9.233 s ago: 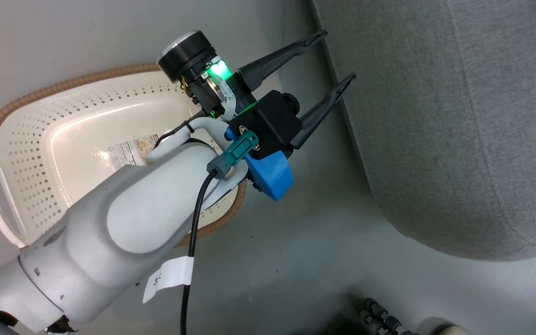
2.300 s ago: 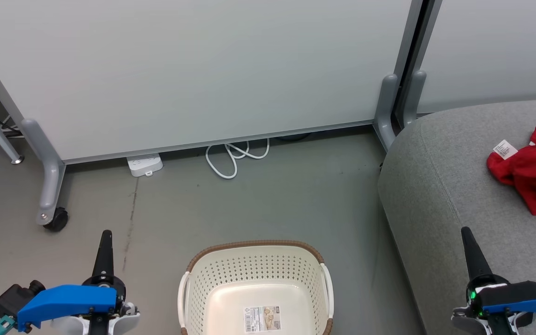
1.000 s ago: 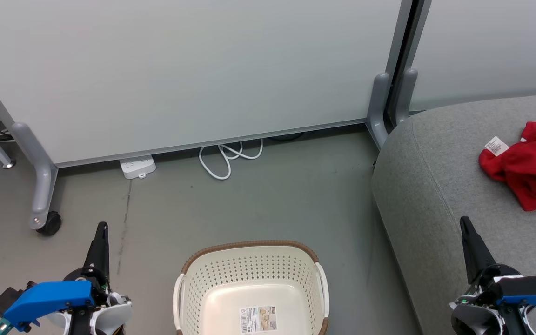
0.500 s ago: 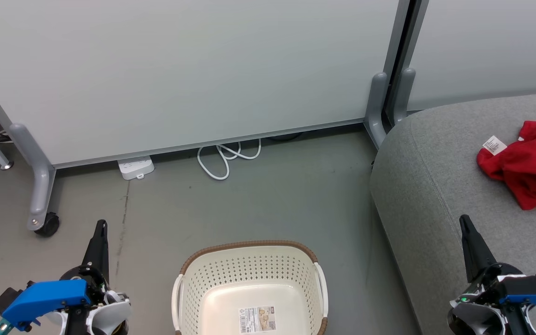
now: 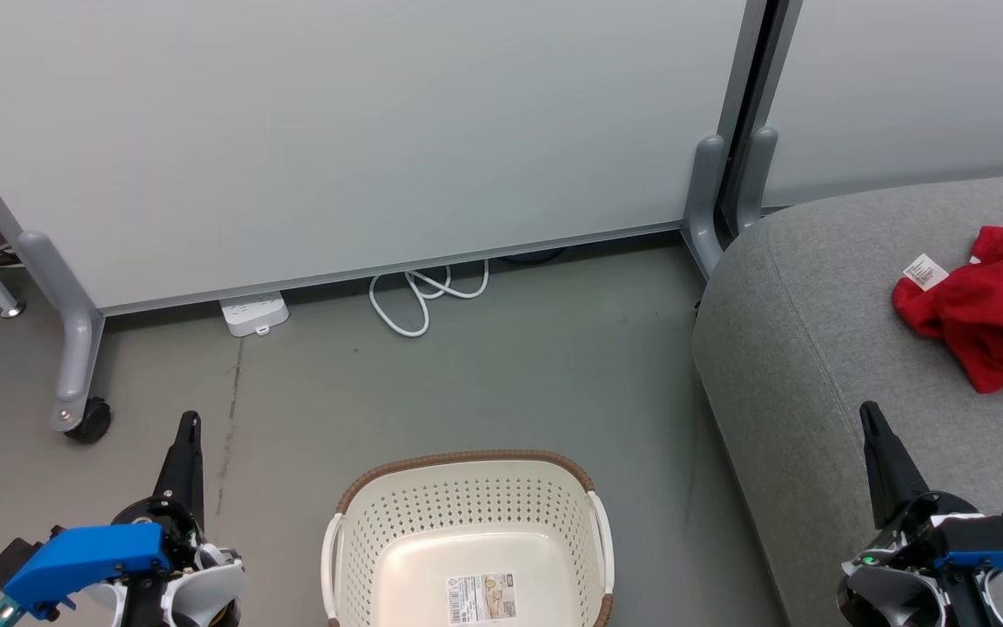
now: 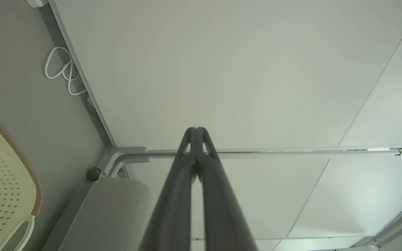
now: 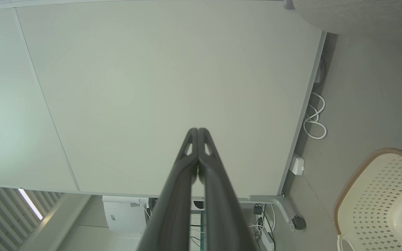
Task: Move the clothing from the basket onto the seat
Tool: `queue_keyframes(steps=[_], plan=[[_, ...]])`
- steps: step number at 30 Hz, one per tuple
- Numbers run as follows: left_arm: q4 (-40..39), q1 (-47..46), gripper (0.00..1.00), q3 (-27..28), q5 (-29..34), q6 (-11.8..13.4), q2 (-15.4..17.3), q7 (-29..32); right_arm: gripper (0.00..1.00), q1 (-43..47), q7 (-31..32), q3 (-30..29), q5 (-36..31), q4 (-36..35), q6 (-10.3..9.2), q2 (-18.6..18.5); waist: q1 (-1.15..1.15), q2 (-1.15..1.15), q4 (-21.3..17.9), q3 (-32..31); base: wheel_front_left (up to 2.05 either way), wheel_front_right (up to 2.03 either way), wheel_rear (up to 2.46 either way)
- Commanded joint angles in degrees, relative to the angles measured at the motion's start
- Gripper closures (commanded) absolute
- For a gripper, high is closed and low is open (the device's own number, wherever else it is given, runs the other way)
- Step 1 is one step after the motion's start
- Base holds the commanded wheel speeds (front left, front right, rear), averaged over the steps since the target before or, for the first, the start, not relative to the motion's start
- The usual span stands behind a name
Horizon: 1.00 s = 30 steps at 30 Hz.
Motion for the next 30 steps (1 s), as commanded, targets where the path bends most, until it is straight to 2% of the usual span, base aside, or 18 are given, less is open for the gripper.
queue_keyframes(steps=[1, 30], plan=[[-0.2, -0.5, 1.00, 0.1, -0.1, -0.5, 0.0, 0.2, 1.00, -0.7, 0.2, -0.1, 0.1, -0.1, 0.02, -0.4, 0.00, 0.00, 0.0, 0.0, 0.00, 0.00, 0.00], [-0.3, -0.5, 1.00, 0.1, -0.1, -0.5, 0.0, 0.2, 1.00, -0.7, 0.2, -0.1, 0.2, -0.1, 0.02, -0.3, 0.00, 0.00, 0.0, 0.0, 0.00, 0.00, 0.00]])
